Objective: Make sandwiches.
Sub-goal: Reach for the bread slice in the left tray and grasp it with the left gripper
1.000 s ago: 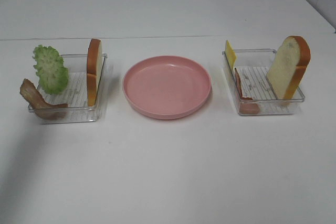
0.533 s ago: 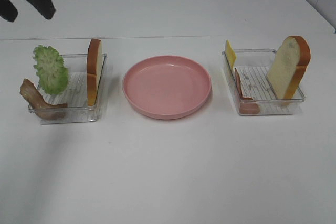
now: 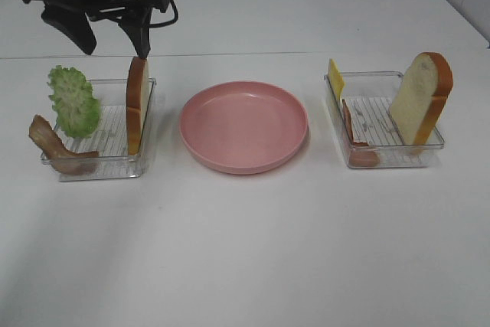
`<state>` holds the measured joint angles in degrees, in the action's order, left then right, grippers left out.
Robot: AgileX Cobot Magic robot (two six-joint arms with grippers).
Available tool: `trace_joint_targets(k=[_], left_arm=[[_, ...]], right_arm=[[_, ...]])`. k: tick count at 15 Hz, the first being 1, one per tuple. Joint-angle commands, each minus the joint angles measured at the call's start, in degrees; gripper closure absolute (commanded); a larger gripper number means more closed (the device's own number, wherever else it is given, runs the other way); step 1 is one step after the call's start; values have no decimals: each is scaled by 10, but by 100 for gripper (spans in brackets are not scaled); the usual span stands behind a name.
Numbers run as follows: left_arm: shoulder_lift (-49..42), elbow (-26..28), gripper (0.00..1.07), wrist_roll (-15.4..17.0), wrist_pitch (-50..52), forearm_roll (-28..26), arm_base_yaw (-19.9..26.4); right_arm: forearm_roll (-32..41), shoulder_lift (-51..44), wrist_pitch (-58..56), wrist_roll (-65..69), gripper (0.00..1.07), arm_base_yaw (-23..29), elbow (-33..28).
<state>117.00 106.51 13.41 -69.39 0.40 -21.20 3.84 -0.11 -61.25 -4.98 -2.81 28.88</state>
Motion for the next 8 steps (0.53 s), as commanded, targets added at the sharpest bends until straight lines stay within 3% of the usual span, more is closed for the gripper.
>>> trace_joint_targets(k=[1, 8], left_arm=[[30, 2, 37, 13, -25, 3, -3], [88, 4, 37, 15, 48, 10, -3]], right_arm=[[3, -9, 6, -5, 34, -5, -1], [3, -9, 6, -5, 34, -5, -1]])
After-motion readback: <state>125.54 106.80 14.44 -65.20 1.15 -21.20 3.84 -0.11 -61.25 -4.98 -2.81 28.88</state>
